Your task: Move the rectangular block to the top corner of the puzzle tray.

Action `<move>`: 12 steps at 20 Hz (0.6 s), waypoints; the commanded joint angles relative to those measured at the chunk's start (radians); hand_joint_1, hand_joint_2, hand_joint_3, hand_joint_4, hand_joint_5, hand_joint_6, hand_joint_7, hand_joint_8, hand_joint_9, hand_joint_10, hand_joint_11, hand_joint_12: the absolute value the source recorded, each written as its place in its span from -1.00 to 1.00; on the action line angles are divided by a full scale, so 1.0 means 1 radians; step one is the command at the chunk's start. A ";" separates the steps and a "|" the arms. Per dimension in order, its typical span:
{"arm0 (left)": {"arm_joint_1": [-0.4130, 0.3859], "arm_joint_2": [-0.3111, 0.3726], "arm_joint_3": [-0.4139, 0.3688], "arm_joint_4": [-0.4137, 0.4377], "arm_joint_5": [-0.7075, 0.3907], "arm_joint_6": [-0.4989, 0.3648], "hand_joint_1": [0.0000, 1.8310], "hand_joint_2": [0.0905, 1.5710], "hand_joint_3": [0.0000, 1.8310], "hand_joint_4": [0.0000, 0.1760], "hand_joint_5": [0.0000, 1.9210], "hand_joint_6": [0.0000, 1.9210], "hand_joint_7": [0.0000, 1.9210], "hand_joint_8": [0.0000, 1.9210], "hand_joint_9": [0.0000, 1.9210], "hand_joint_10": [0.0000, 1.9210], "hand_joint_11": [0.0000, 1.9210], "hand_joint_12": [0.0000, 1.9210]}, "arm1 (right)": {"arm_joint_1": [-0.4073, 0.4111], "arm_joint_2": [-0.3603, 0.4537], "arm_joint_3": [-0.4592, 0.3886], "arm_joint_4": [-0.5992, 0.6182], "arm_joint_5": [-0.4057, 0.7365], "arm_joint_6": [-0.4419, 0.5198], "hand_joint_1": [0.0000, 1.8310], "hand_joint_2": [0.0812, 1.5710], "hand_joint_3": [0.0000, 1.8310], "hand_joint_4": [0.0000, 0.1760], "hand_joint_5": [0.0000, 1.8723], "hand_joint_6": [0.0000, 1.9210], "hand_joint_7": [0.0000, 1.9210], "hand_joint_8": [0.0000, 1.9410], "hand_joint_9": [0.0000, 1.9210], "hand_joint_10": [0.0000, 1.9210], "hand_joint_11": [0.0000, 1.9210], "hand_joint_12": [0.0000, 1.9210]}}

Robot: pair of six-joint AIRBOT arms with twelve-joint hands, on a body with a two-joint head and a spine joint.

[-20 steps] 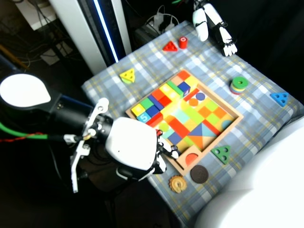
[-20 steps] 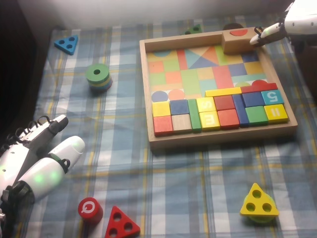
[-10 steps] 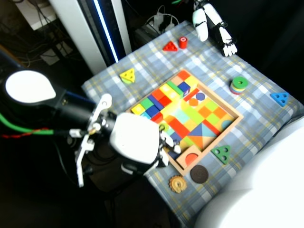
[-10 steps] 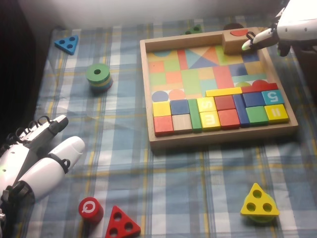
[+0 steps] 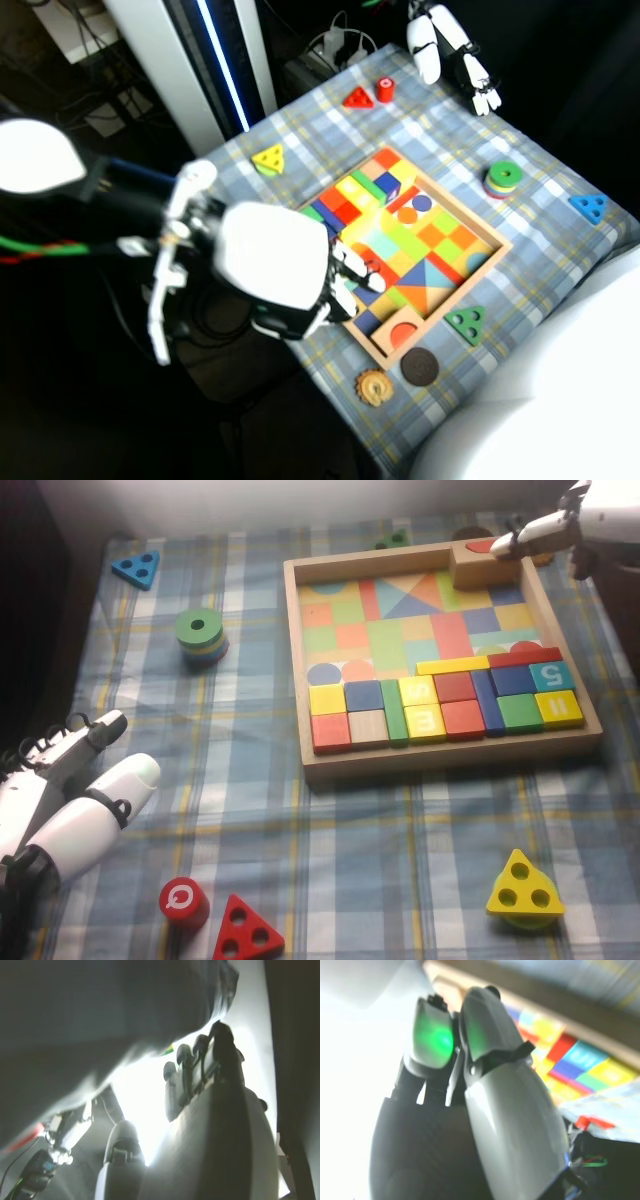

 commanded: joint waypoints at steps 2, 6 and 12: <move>0.000 0.005 0.001 0.042 -0.120 -0.007 -1.00 0.55 -1.00 -0.22 -0.69 -1.00 -0.75 -1.00 -0.92 -1.00 -1.00 -1.00 | -0.006 0.018 -0.009 0.215 0.122 -0.146 0.84 0.44 -1.00 -0.58 -0.61 -1.00 0.21 1.00 0.48 1.00 0.54 1.00; 0.006 0.012 -0.001 0.036 -0.126 -0.007 -1.00 0.59 -0.99 -0.39 -0.69 -1.00 -0.76 -1.00 -0.91 -1.00 -1.00 -1.00 | -0.063 0.058 -0.081 0.495 0.216 -0.381 0.92 0.43 -1.00 -0.64 -0.62 -0.99 0.33 1.00 0.58 1.00 0.62 1.00; 0.006 0.015 -0.003 0.037 -0.131 -0.007 -1.00 0.59 -0.99 -0.52 -0.68 -1.00 -0.77 -1.00 -0.92 -1.00 -1.00 -1.00 | -0.320 0.164 -0.277 0.964 0.478 -0.819 0.87 0.49 -0.98 -1.00 -0.58 -0.99 0.31 1.00 0.58 1.00 0.59 1.00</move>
